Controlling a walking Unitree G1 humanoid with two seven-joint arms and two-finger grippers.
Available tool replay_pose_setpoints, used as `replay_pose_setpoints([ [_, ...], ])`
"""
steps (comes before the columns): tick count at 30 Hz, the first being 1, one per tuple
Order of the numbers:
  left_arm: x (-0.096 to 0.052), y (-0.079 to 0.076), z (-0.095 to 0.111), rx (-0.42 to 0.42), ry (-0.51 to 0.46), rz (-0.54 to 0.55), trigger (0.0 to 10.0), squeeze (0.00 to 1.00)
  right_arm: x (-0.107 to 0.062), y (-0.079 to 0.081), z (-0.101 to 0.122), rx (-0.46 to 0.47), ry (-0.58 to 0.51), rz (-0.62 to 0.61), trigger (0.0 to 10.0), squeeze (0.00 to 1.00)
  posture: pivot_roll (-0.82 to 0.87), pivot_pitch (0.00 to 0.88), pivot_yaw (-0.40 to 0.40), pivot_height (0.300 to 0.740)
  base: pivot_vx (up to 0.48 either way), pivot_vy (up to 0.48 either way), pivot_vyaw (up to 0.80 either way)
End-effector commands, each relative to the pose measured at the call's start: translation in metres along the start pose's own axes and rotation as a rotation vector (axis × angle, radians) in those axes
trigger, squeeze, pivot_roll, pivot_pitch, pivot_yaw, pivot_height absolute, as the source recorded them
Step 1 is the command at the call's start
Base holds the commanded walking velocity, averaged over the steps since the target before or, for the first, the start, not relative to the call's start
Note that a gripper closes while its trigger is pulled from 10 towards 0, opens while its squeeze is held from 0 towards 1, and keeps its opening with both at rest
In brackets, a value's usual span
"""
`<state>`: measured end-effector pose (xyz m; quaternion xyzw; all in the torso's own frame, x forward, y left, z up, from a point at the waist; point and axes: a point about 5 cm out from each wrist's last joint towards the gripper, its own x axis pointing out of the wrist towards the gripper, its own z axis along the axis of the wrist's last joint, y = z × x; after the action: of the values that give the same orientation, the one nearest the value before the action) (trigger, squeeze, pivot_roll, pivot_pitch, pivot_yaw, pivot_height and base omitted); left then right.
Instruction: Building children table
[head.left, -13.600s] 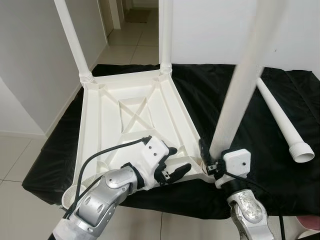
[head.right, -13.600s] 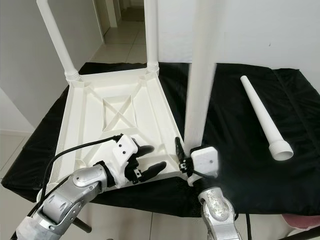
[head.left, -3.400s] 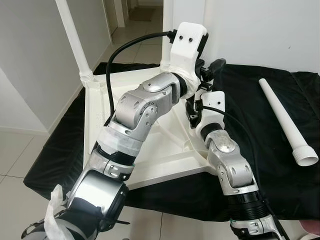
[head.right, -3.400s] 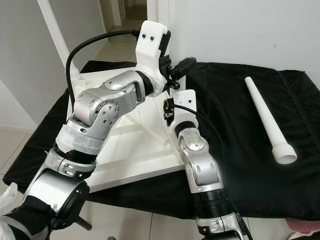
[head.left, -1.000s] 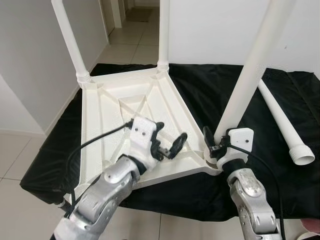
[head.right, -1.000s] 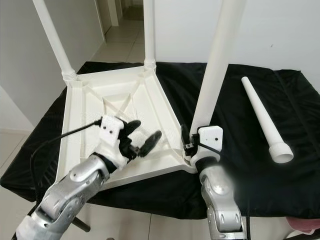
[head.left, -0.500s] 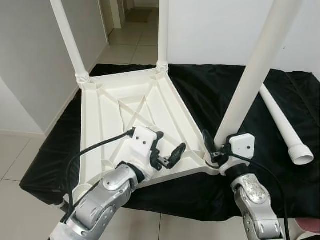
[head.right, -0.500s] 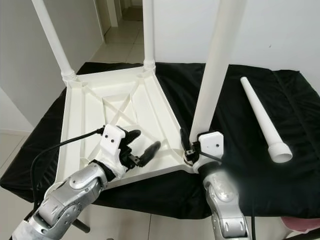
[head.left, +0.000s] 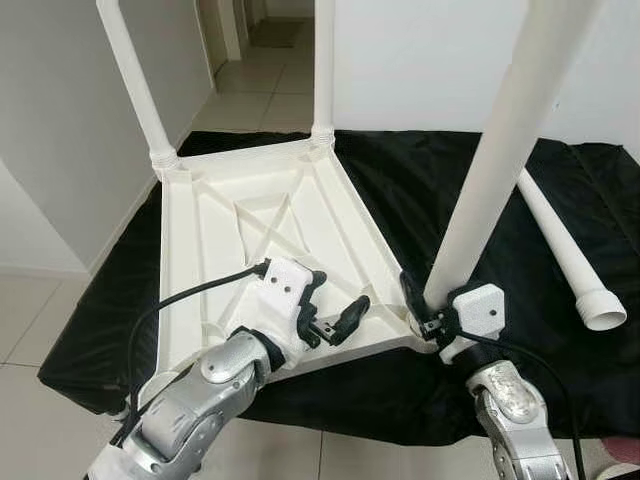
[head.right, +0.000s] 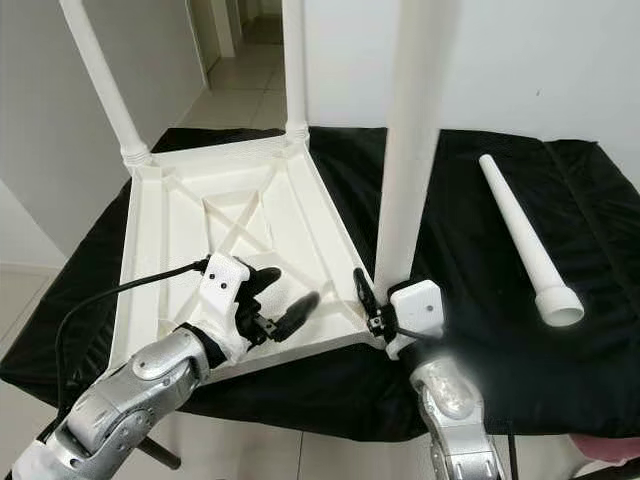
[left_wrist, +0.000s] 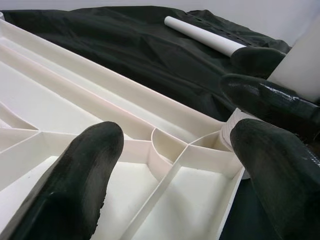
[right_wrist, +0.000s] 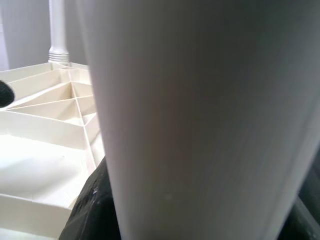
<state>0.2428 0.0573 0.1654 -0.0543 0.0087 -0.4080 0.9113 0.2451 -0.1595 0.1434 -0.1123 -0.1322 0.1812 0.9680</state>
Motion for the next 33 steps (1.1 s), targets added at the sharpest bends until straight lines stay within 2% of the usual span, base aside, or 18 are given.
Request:
replay_pose_setpoints([
  [1, -0.002, -0.014, 0.001, 0.014, 0.007, -0.282, 10.0, 0.0, -0.005, 0.01, -0.017, 0.027, 0.085, 0.059, 10.0, 0.0, -0.09, 0.06, 0.101, 0.74, 0.0, 0.0, 0.0],
  [7, -0.001, -0.015, 0.004, 0.02, 0.011, -0.284, 10.0, 0.0, 0.002, 0.011, -0.018, 0.073, 0.072, 0.092, 10.0, 0.0, -0.08, 0.062, 0.105, 0.74, 0.0, 0.0, 0.0],
  [13, -0.002, -0.014, 0.005, 0.025, 0.008, -0.28, 10.0, 0.0, 0.009, 0.008, -0.018, 0.189, 0.072, 0.071, 10.0, 0.0, -0.08, 0.062, 0.105, 0.74, 0.0, 0.0, 0.0],
  [30, -0.004, -0.016, 0.004, 0.023, 0.008, -0.28, 10.0, 0.0, 0.011, 0.012, -0.022, 0.248, 0.097, 0.117, 10.0, 0.0, -0.07, 0.053, 0.092, 0.74, 0.0, 0.0, 0.0],
  [33, -0.004, -0.017, 0.004, 0.021, 0.01, -0.28, 10.0, 0.0, 0.011, 0.01, -0.024, 0.29, 0.108, 0.108, 10.0, 0.0, -0.07, 0.047, 0.09, 0.74, 0.0, 0.0, 0.0],
])
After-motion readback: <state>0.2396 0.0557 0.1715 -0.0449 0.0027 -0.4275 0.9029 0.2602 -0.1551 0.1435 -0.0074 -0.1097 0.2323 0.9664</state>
